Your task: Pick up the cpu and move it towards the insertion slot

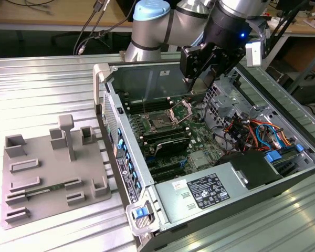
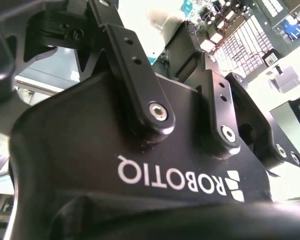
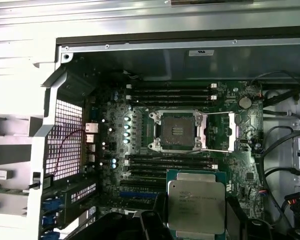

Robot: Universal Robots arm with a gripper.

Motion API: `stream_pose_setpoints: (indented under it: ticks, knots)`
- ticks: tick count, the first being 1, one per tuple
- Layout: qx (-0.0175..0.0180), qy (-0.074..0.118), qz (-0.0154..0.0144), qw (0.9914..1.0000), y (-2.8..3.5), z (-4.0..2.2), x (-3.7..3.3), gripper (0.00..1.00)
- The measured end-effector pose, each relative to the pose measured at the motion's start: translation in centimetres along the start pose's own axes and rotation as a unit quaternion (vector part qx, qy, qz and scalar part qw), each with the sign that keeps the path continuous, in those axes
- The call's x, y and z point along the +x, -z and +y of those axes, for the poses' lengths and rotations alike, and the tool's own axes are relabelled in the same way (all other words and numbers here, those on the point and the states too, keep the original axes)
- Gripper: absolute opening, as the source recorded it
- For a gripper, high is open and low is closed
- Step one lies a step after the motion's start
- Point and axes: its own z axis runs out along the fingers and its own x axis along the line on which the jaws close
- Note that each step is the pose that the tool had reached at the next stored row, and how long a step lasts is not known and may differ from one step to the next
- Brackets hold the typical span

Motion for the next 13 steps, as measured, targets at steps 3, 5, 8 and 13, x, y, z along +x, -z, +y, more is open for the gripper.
stream_pose_setpoints:
  ticks: [3,5,8,13]
  knots:
    - [0.0000,0.000,0.0000,1.00000,-0.04,0.04,-0.44,0.55]
    - [0.0000,0.000,0.0000,1.00000,-0.06,0.06,-0.69,0.55]
    - [0.0001,0.000,0.0000,1.00000,-0.10,0.09,-1.17,0.55]
    - [0.0000,0.000,0.0000,1.00000,-0.16,0.15,-1.78,0.55]
